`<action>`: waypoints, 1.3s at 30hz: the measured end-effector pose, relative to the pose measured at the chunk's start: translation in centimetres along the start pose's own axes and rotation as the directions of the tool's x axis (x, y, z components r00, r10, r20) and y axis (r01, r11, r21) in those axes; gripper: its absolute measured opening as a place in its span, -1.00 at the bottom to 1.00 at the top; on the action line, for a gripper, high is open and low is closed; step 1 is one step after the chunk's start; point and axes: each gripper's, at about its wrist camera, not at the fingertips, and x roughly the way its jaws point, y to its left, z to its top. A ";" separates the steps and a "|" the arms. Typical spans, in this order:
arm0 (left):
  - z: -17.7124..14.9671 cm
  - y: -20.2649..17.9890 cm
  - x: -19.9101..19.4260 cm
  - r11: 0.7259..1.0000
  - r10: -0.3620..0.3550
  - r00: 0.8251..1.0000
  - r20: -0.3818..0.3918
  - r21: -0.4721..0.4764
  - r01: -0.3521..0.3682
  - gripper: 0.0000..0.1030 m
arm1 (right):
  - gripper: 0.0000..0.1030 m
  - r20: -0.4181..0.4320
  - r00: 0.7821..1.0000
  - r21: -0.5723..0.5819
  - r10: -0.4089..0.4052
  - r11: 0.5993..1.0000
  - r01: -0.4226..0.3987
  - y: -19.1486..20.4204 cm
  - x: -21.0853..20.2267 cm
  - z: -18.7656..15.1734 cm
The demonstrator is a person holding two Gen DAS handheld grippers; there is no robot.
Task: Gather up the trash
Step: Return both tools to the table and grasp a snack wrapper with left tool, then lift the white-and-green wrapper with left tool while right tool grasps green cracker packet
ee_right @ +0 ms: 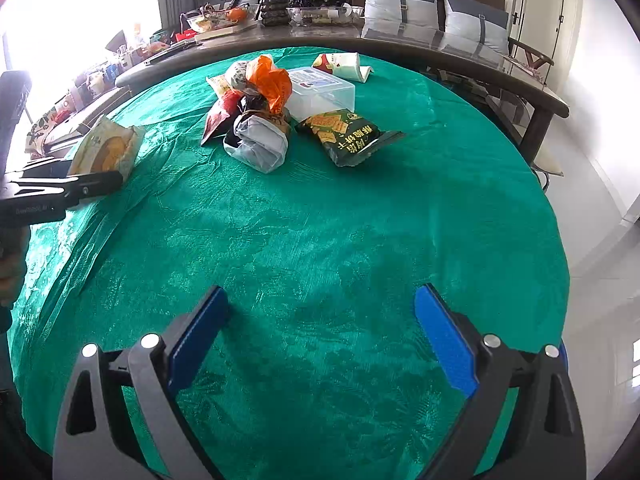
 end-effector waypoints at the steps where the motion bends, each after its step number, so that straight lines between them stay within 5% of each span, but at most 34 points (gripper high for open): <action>1: -0.1 0.0 0.2 1.000 0.003 1.000 -0.002 -0.003 -0.003 0.51 | 0.78 0.000 1.000 0.000 0.000 1.000 0.000 0.0 0.0 0.0; 28: -0.5 0.2 0.8 1.000 0.010 1.000 -0.002 -0.014 -0.010 0.64 | 0.78 0.020 0.999 0.052 0.047 0.997 -0.048 -1.3 -0.5 0.2; 34: -0.3 1.1 0.5 0.999 -0.008 1.000 0.006 -0.043 0.008 0.63 | 0.78 0.052 0.999 -0.016 -0.006 1.000 0.006 -4.7 -0.6 4.9; 39: 0.1 1.3 0.3 0.999 -0.017 1.000 0.011 -0.046 0.018 0.63 | 0.77 -0.021 0.995 -0.120 0.100 0.987 -0.102 -5.3 2.5 10.6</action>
